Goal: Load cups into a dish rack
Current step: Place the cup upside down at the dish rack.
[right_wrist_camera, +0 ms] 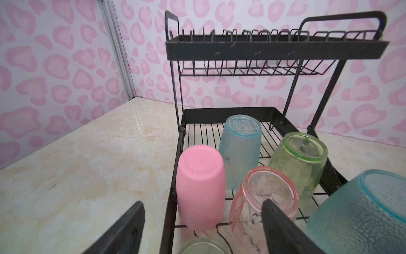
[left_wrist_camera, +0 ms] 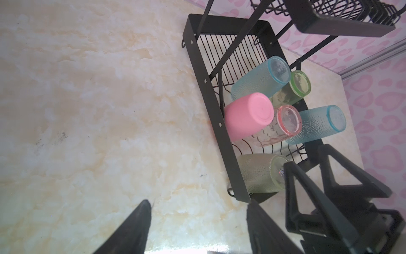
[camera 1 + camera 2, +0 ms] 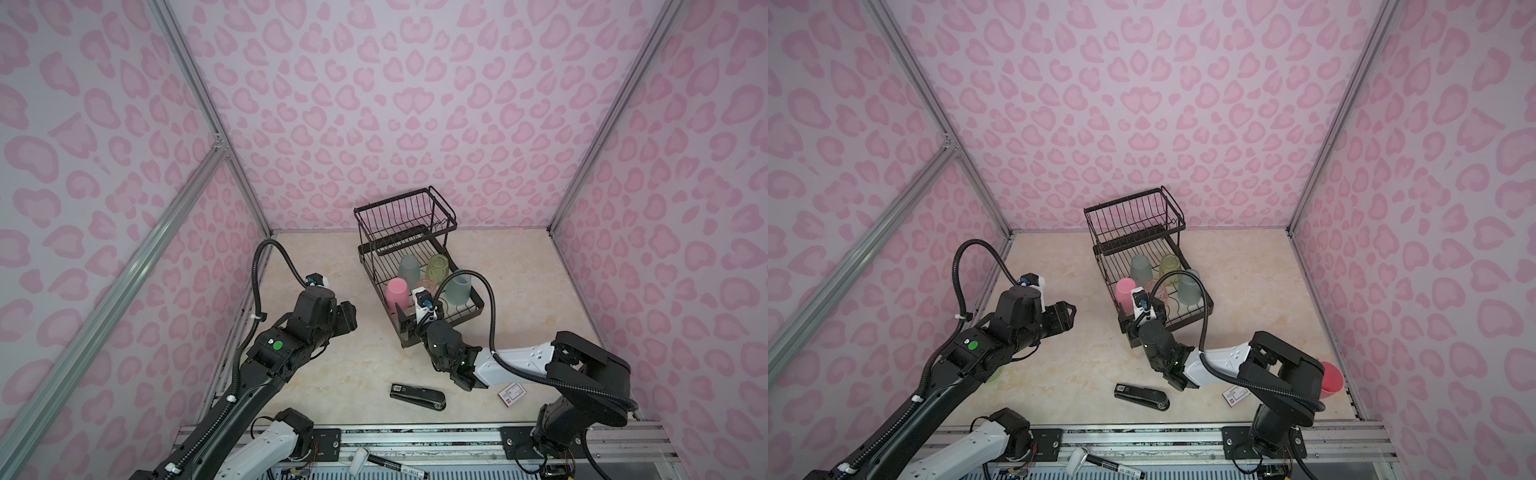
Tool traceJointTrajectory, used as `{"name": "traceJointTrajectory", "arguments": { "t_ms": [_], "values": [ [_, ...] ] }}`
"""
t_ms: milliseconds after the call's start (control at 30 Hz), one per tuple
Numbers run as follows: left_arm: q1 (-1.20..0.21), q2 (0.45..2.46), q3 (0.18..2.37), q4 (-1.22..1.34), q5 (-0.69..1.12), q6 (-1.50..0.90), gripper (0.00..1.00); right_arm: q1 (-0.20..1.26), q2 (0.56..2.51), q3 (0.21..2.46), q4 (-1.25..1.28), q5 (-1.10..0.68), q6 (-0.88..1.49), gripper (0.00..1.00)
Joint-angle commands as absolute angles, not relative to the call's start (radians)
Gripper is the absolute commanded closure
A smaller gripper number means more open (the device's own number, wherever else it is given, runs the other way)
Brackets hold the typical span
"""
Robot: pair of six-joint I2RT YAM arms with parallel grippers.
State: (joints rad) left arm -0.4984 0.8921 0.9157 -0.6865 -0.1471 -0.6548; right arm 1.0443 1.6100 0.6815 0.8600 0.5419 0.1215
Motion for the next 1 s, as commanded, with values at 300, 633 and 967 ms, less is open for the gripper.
{"name": "traceJointTrajectory", "arguments": {
  "t_ms": [300, 633, 967],
  "values": [
    [-0.493, 0.926, 0.948, -0.863, -0.225, -0.673, 0.24, 1.045, 1.402, 0.700, 0.487, 0.406, 0.185, 0.16],
    [-0.379, 1.002, 1.027, -0.940, -0.221, -0.633, 0.18, 1.042, 1.279, 0.714, 0.205, 0.299, 0.185, 0.15],
    [-0.260, 1.111, 1.066, -0.943, -0.218, -0.613, 0.14, 1.009, 1.090, 0.608, 0.098, 0.350, 0.217, 0.15]
  ]
}}
